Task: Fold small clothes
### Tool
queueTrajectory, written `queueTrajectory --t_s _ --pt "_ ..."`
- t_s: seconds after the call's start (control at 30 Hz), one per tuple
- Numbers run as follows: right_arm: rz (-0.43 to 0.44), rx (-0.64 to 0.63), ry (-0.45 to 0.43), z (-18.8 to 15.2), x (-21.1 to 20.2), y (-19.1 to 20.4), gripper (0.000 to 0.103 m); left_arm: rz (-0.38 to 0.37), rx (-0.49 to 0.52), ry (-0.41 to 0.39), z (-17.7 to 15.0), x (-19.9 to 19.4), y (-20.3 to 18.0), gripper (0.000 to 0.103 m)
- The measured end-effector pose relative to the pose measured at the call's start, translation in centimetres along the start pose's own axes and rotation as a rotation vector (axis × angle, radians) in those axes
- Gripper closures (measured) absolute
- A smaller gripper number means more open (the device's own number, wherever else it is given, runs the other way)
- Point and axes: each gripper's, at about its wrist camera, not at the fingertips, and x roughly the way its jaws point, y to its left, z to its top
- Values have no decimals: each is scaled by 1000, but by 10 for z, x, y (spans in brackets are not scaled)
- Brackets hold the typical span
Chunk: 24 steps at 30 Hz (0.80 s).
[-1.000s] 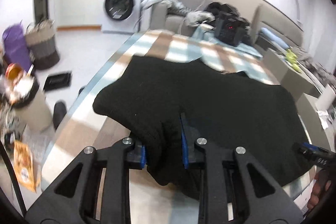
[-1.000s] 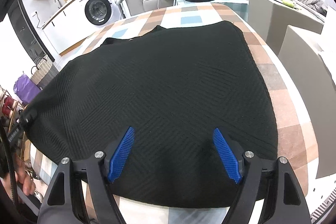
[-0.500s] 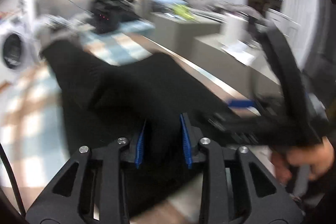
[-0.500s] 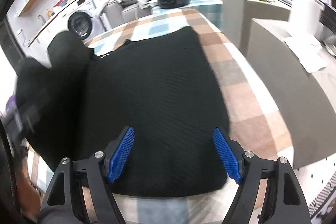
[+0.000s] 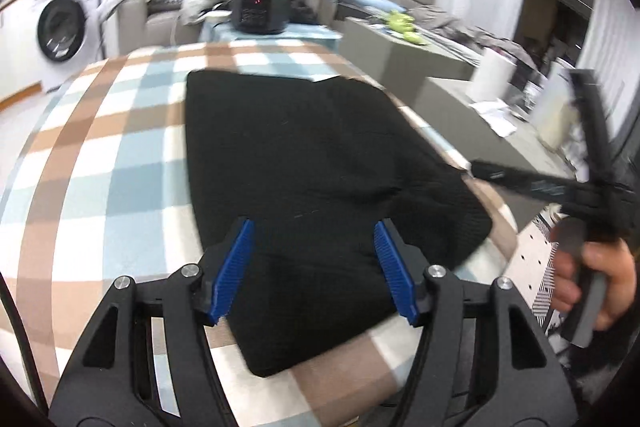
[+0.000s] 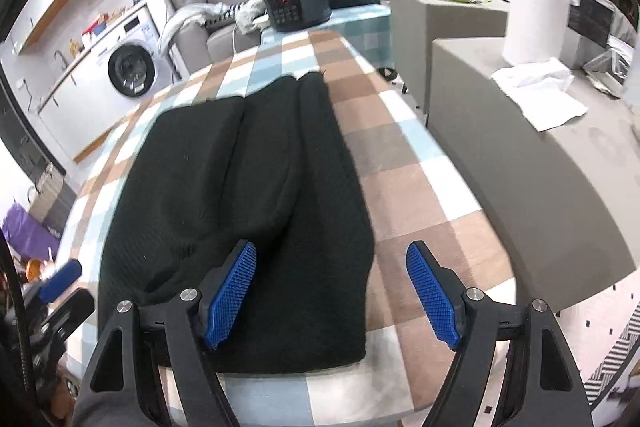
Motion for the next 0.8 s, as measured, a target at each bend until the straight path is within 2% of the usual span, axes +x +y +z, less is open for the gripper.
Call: queueTrajectory --t_s 0.17,0.4,0.5,0.57,0.6,0.63,0.73,0.8 --pt "50 16 -32 5 -13 2 24 31 16 57 -7 21 8 43" --pt "187 -90 50 1 6 43 24 27 33 116 -24 31 5 43" --pt "221 -118 60 1 17 57 31 29 24 124 -28 34 7 43" --pt "210 -120 93 3 29 57 46 33 14 124 -28 32 7 43" --pt "190 -123 126 2 35 56 58 33 9 123 -28 31 7 43" --pt "169 -126 151 0 39 53 63 35 5 124 -28 31 9 43" --pt "85 -154 206 -13 39 41 67 43 -1 120 -27 28 11 43" --pt "70 -144 226 -19 35 30 67 42 -13 120 -26 27 13 43"
